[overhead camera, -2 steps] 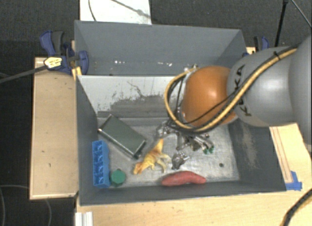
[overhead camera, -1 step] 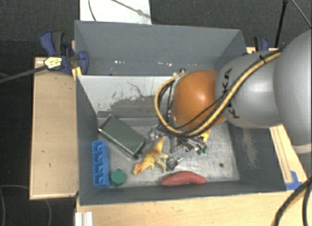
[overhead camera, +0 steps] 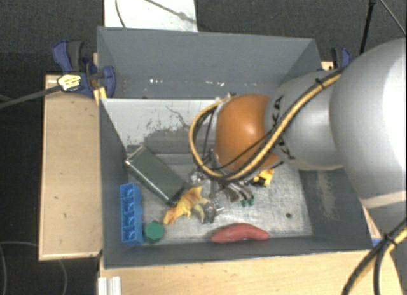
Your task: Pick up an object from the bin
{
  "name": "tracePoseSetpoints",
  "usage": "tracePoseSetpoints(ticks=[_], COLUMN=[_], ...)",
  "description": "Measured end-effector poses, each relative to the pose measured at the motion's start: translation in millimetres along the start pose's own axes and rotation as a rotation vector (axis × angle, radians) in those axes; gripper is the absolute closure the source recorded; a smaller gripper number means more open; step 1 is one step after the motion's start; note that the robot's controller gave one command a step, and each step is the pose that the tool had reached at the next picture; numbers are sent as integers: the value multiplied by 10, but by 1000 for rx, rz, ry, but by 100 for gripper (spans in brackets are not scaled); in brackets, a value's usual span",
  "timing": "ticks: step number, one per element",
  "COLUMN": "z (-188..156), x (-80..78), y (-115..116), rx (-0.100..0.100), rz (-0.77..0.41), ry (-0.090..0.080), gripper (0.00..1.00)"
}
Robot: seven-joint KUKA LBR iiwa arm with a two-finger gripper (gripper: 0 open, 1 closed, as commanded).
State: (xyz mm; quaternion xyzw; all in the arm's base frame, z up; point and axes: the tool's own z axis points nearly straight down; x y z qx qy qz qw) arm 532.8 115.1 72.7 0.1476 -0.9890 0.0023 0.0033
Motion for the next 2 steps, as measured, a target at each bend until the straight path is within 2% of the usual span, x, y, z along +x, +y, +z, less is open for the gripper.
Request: tracePoseSetpoints(ticks=[1, 2], z=[0, -1797], x=[0, -78], y=[0, -94], rx=[0, -2], rz=[1, -62], ry=[0, -19], gripper=[100, 100])
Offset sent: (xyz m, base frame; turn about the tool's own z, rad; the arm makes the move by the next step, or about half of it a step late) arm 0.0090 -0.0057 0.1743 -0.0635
